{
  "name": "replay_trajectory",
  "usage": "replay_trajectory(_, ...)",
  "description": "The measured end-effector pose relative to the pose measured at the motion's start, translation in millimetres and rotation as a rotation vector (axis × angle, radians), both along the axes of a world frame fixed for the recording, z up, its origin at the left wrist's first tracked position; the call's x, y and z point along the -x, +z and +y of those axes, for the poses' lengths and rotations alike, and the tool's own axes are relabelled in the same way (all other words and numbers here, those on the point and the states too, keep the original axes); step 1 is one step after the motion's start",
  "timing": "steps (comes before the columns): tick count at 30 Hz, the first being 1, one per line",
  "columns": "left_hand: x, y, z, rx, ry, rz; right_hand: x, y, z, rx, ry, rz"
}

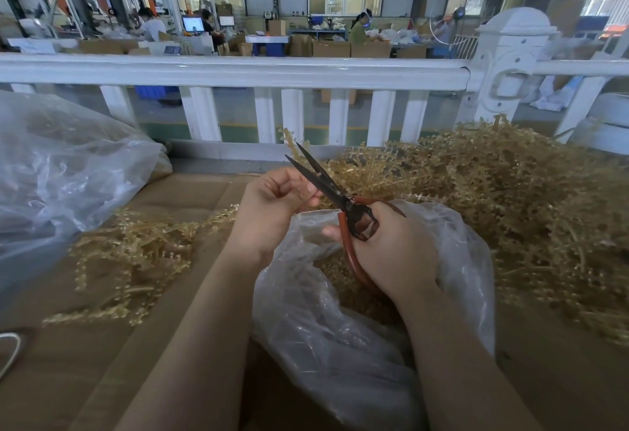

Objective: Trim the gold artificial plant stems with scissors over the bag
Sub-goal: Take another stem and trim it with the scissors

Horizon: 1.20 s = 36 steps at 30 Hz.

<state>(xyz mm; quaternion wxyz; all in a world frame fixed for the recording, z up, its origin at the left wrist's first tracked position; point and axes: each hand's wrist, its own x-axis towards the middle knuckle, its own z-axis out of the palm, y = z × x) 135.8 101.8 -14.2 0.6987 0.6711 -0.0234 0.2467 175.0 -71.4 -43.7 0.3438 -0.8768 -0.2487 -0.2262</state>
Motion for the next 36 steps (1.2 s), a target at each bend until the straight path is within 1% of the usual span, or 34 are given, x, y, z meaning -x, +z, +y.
replay_trajectory(6, -1.5, -2.2, 0.5, -0.017, -0.011, -0.022, 3.5, 1.7, -0.2, -0.015, 0.009, -0.026)
replay_trajectory(13, -1.4, -2.9, -2.8, -0.067, -0.019, -0.028, -0.4, 0.0, -1.2, -0.019, 0.012, 0.007)
replay_trajectory(25, 2.4, -0.2, -2.8, 0.016, -0.053, -0.008, 0.0, -1.9, 1.0, -0.051, 0.039, -0.012)
replay_trajectory(28, 2.3, 1.5, -4.8, 0.071, -0.059, 0.025, -3.0, -3.3, 0.9, -0.053, 0.038, 0.02)
replay_trajectory(31, 2.2, 3.0, -8.6, 0.172, -0.077, 0.109, -2.7, -3.2, 2.4, -0.147, 0.083, 0.093)
replay_trajectory(33, 2.1, 2.9, -11.3, 0.143, -0.076, 0.165, -1.8, -1.6, 3.1, -0.243, 0.118, 0.192)
replay_trajectory(36, 3.2, 2.7, -15.3, 0.083, -0.095, 0.234, -3.9, 0.6, 4.3, -0.367, 0.108, 0.301)
